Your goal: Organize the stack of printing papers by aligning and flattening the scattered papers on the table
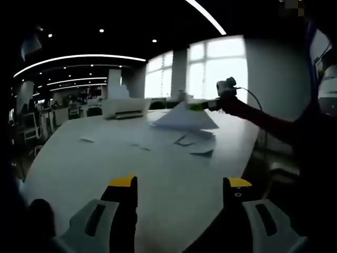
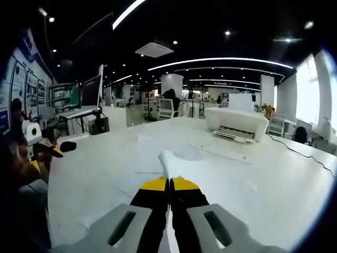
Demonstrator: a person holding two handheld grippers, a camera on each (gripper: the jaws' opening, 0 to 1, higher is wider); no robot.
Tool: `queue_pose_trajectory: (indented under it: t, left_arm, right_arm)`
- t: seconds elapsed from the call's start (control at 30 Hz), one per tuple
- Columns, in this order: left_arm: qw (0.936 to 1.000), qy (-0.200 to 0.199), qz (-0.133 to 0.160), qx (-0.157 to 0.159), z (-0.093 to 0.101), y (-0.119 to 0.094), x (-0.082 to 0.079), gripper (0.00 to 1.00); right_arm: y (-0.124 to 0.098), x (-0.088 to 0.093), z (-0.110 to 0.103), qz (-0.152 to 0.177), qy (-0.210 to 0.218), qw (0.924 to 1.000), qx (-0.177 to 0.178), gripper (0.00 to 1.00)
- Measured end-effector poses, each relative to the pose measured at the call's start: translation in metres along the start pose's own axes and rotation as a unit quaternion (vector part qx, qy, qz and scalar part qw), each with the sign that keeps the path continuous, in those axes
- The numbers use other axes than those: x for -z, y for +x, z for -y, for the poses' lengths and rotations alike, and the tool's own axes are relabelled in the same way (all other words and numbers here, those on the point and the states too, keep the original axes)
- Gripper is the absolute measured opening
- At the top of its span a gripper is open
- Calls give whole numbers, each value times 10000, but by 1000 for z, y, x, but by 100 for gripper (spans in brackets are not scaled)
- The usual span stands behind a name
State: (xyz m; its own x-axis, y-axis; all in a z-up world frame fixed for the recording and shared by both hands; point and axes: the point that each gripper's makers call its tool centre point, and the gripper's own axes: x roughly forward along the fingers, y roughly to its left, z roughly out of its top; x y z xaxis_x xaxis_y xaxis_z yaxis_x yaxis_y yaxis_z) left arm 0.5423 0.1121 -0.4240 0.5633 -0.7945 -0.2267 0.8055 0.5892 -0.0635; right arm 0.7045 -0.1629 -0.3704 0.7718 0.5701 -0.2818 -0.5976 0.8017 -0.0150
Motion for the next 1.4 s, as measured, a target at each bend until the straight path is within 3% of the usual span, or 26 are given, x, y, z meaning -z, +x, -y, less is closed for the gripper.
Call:
queue_pose_trajectory:
  t: [0.87,1.4]
  left_arm:
    - [10000,58,30,-20,2,-1,-3,69]
    - [10000,62,26,-14,3,0,-3,69]
  right_arm:
    - [-17,-3,-47,-44,-113,9987,-489,0]
    - [-24,-5,-63,-136,-259,9968,-750,0]
